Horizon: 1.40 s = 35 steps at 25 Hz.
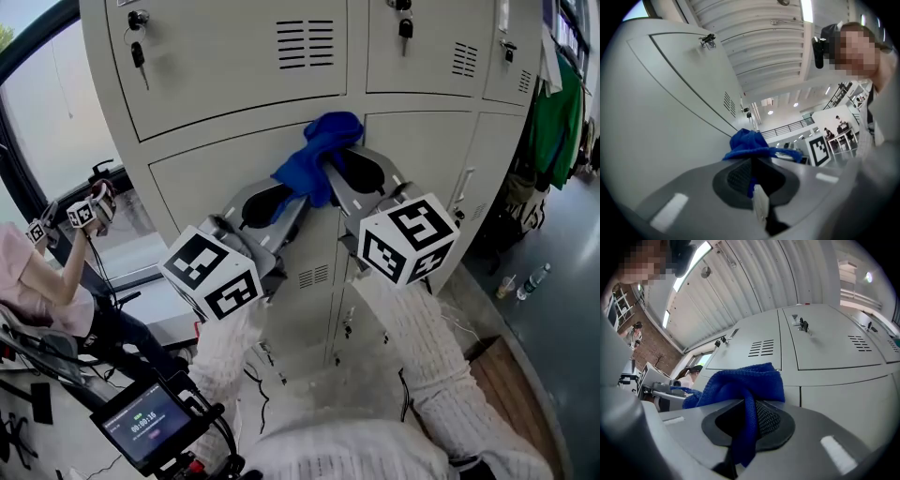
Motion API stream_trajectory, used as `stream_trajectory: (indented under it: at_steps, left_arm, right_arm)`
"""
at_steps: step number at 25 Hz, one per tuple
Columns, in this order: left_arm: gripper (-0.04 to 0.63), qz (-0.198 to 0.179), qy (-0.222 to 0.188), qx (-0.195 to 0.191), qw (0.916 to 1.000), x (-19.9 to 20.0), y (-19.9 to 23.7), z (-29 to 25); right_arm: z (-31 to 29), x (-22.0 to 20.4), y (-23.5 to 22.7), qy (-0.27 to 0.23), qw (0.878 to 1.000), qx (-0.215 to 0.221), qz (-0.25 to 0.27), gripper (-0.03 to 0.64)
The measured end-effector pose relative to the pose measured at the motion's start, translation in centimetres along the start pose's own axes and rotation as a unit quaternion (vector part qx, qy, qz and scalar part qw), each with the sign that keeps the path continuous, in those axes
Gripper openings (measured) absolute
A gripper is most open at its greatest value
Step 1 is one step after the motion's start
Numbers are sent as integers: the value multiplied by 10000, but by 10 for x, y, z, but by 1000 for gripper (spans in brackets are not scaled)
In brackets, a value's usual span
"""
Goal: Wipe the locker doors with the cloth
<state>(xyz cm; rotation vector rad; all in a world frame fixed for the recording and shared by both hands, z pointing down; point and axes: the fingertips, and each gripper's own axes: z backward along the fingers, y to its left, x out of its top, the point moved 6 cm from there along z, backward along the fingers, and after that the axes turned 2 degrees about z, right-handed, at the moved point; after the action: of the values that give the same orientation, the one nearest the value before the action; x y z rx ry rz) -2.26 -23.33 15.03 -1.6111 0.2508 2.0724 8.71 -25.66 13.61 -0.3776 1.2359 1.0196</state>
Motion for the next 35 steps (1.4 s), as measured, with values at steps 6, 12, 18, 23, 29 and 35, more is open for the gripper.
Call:
stream_trajectory:
  at_steps: [6,12,18,23,29,35]
  left_arm:
    - [8,61,207,11,9998,-13,-1,5]
    - [6,337,403,-13,9986,-38,-4,9]
    - [6,799,527,45,9954,-70,-12,22]
    - [6,1044,626,51,9926,-91,-10,25]
    - [6,1313,854,144,9876,-117,-9,37]
    - [6,1683,996,245,9804,-142,-11,46]
  right_arm:
    - [8,-16,6,118,9998,-83,-139,52]
    - [18,-45,13,330,9984,-171,-415,52]
    - [32,-78,26,630,9963,-151,-569,52]
    - [37,-101,30,786,9943,-260,-666,52]
    - [42,-122,41,917,9918,-308,-832,52]
    - [49,-148,50,1053,9875,-297,-1132,51]
